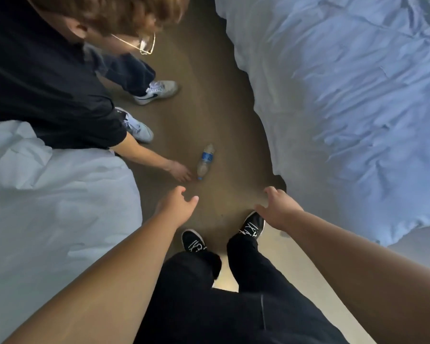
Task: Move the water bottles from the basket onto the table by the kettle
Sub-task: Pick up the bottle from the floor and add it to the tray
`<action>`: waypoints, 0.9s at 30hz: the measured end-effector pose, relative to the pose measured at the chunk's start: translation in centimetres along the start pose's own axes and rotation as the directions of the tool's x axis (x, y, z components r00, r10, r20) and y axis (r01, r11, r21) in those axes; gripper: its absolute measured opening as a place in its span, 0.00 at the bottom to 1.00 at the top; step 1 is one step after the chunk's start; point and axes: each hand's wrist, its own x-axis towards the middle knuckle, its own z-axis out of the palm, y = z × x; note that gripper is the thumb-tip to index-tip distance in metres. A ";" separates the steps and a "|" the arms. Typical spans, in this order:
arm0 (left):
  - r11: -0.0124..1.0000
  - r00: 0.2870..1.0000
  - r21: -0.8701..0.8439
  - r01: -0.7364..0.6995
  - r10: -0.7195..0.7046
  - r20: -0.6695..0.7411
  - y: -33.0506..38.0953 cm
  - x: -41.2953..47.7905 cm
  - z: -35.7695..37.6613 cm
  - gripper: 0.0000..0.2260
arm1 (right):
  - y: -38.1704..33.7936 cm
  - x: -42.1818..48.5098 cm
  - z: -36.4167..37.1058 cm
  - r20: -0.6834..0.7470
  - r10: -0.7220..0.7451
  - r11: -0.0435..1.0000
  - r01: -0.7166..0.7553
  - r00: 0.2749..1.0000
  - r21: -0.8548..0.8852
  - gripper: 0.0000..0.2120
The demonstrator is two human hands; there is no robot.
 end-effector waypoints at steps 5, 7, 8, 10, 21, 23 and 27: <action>0.999 0.999 -0.023 0.043 -0.043 0.021 1.6 4.4 1.9 0.31 | -0.3 5.3 -0.3 0.023 0.048 0.997 -0.049 0.999 0.064 0.34; 0.999 0.999 -0.014 0.048 -0.047 0.026 1.8 6.6 2.6 0.31 | -0.9 7.4 0.4 0.031 0.065 0.993 -0.067 0.997 0.095 0.34; 0.999 0.998 -0.010 0.053 -0.053 0.029 1.7 7.8 3.0 0.31 | -1.2 8.6 0.9 0.037 0.070 0.991 -0.074 0.997 0.108 0.34; 0.998 0.998 -0.011 0.062 -0.061 0.030 1.4 10.7 4.0 0.31 | -1.8 11.2 2.2 0.044 0.076 0.989 -0.081 0.996 0.123 0.35; 0.997 0.997 -0.001 0.071 -0.071 0.039 -3.1 30.9 14.3 0.29 | -2.2 31.2 14.7 0.121 0.080 0.992 -0.091 0.989 0.092 0.35; 0.998 0.998 0.011 0.064 -0.065 0.016 -3.8 34.4 16.4 0.27 | -1.9 35.0 16.8 0.127 0.062 0.992 -0.075 0.990 0.102 0.33; 0.999 0.997 0.013 0.053 -0.052 -0.059 -5.4 40.7 19.5 0.25 | -1.0 41.6 19.8 0.077 0.031 0.996 -0.038 0.997 0.087 0.32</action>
